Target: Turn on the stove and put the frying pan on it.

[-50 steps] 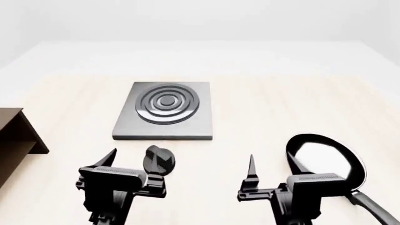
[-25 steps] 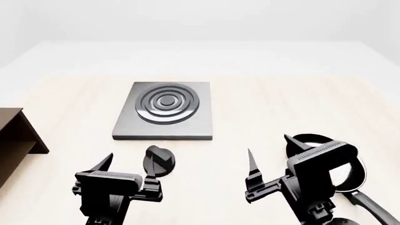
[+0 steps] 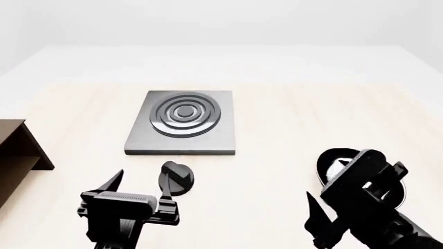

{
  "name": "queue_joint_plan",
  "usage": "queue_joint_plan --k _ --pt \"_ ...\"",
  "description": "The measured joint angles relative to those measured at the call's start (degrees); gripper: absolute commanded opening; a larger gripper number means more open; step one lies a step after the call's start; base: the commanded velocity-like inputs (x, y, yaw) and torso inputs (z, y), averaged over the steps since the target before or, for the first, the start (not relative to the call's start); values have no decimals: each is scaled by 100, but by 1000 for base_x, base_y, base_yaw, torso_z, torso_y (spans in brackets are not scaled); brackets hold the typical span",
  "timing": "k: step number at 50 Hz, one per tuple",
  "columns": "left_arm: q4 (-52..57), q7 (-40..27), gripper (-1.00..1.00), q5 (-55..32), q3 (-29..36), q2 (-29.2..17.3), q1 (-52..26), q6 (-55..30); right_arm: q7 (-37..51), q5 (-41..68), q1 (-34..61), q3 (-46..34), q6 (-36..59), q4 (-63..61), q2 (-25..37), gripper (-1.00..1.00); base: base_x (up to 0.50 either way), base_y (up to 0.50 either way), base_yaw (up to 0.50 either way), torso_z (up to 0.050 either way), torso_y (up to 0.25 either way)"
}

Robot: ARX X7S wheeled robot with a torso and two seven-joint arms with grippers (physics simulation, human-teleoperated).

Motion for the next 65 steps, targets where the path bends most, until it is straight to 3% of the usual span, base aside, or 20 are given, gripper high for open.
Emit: queue_joint_plan --k 15,30,49,65 --pt "30 -75 100 47 11 -31 26 93 -840 -2 333 -1057 859 700 1106 100 0 0 0 0 0" --pt "12 -124 100 66 43 -56 21 125 -1219 97 427 -1286 1192 1154 1632 100 0 0 0 0 0" --pt "-73 -166 100 109 128 -74 6 163 -1270 405 286 -771 1177 1698 1910 100 0 0 0 0 0" --pt "-154 -197 100 157 211 -91 12 204 -1226 413 165 -554 550 2400 1602 100 0 0 0 0 0"
